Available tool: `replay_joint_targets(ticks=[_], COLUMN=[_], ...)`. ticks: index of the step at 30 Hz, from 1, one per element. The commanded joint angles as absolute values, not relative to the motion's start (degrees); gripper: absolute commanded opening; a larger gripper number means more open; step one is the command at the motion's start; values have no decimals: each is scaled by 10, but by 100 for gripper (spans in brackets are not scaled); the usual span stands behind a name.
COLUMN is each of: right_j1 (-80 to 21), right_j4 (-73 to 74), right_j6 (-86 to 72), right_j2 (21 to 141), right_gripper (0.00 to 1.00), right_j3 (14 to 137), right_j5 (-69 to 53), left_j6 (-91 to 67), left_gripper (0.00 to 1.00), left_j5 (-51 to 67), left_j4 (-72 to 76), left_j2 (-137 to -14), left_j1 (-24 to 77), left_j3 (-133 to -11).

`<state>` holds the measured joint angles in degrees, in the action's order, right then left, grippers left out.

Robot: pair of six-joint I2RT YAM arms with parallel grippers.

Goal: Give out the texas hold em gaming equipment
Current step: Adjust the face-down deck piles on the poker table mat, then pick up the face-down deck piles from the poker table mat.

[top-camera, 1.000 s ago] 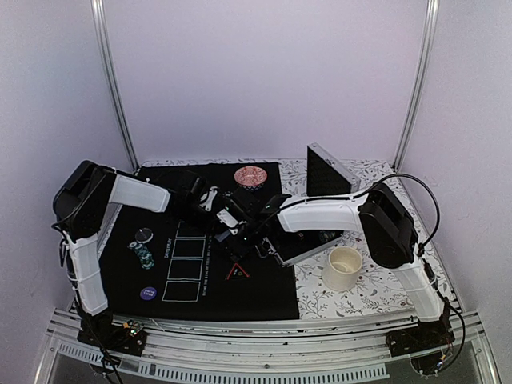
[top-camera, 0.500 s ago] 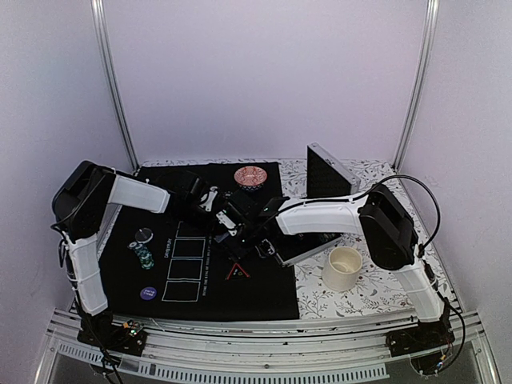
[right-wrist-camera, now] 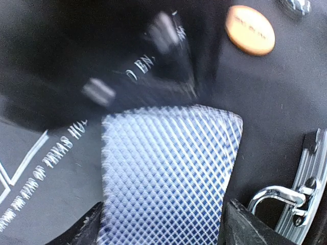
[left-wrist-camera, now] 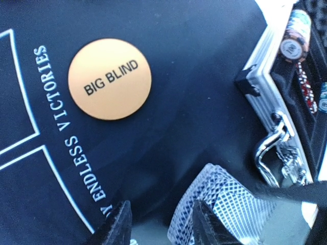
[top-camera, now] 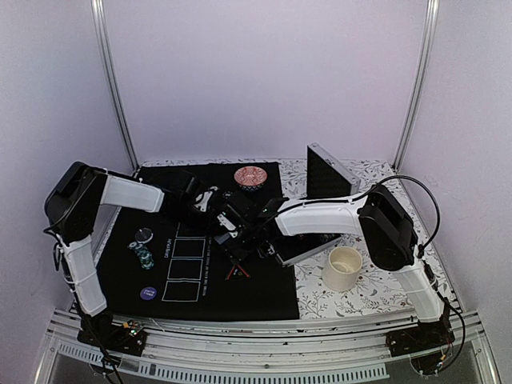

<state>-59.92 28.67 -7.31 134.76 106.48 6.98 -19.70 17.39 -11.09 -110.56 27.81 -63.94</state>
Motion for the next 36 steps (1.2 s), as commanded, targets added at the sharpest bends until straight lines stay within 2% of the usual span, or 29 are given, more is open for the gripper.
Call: replay_joint_targets(ticks=[1,8,17,22,28,36], right_j1=[-587,-586,-587,-587,-586,-587], right_j4=[347,357,345,339,319,241], right_j6=[-93,-86,-79,-79,-58,-8], right_j2=[1387,1433,1422,1411,1373,1268], right_gripper=[81,82,59,54,50,49], right_j3=[1065,1097,1092,1091,1070,983], right_j5=[83,86,49,45,55,64], left_j6=[-185,-185,-182,-184,-184,-182], left_gripper=[44,45,46,46,46,46], left_j5=[206,204,201,195,187,190], left_j4=[-102,-103,-111,-121,-131,-154], left_j2=[-1060,-1058,-1040,-1028,-1001,-959], left_j1=[275,273,262,256,245,236], left_j3=[-637,-636,-630,-624,-606,-590])
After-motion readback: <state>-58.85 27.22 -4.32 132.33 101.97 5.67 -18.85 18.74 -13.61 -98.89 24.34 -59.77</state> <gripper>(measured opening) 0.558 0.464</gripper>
